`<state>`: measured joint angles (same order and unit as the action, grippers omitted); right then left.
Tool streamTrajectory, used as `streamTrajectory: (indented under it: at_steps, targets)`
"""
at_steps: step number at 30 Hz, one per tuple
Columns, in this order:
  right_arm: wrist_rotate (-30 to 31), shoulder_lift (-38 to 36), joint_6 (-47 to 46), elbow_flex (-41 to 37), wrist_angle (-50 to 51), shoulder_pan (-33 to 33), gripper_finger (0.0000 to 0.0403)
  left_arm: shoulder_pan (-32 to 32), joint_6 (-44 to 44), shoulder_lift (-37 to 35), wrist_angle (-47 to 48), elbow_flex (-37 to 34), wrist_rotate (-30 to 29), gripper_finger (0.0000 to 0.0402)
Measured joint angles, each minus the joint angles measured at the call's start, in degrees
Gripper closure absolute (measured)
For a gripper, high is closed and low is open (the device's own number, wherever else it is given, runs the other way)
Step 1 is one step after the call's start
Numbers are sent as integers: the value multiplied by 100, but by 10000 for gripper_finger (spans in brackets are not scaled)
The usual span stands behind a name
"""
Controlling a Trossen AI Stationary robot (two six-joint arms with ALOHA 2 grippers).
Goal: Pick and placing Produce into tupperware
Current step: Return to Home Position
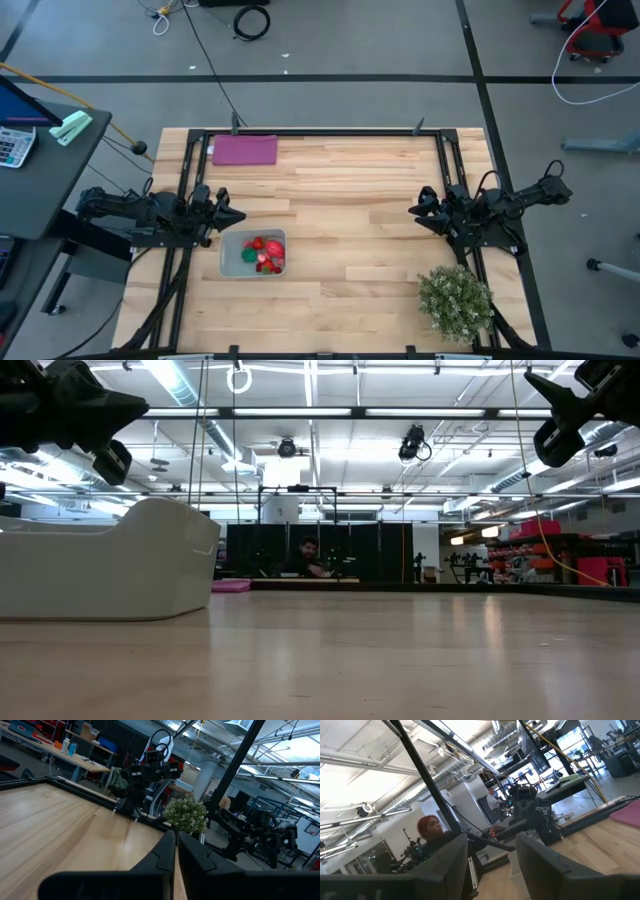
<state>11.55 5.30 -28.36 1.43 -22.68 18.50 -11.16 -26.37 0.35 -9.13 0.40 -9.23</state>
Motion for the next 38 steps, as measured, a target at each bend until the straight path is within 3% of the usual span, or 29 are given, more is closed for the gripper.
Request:
streamTrajectory:
  at_steps: [27, 38]
  targets:
    - [-2, 2, 0, -2, -1, 0, 225, -2, 0, 1, 0, -2, 0, 365]
    - [0, 2, 0, -2, -2, 0, 225, 0, 0, 1, 0, -2, 1, 378]
